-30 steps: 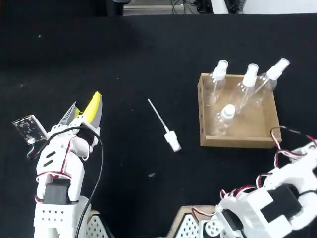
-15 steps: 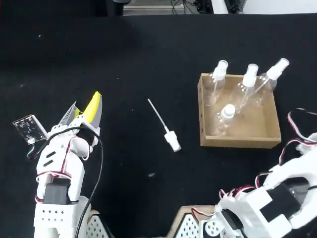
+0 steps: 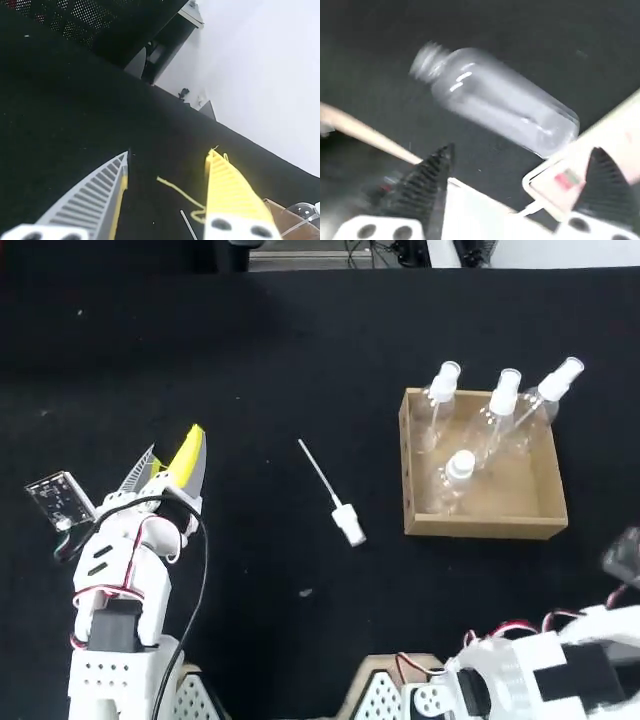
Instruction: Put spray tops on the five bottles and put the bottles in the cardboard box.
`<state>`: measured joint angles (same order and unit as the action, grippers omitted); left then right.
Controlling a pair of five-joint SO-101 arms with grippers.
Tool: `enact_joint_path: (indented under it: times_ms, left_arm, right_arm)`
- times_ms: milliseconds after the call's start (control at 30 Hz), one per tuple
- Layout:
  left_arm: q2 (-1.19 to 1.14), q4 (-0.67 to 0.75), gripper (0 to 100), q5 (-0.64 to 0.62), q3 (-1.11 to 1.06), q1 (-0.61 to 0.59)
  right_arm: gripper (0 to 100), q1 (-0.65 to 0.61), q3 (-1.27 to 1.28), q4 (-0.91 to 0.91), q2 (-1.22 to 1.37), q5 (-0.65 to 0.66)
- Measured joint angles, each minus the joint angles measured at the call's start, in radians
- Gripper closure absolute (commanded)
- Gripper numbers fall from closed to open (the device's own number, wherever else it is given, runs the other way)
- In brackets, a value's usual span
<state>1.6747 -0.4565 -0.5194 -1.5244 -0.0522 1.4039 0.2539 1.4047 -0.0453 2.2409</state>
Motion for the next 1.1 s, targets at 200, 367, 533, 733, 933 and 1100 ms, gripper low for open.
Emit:
enact_joint_path:
  times_ms: [200,367,533,733,933,1100]
  left_arm:
    - [0.000,0.000,77,0.000,-0.011,0.000]
    - [0.000,0.000,77,0.000,-0.017,0.002]
    - [0.000,0.000,77,0.000,-0.017,0.002]
    - [0.000,0.000,77,0.000,-0.017,0.002]
    - [0.000,0.000,77,0.000,-0.017,0.002]
    - [0.000,0.000,77,0.000,-0.017,0.002]
  right_arm:
    - [65.1,0.006,0.014,0.003,0.000,0.209]
    - [65.2,-0.011,0.025,-0.011,0.012,0.259]
    - [65.2,-0.038,0.118,-0.132,0.063,0.262]
    - [65.2,-0.046,0.226,-0.281,0.066,0.262]
    - [81.9,-0.046,0.374,-0.476,0.066,0.233]
    - [95.6,-0.087,0.404,-0.514,0.066,0.026]
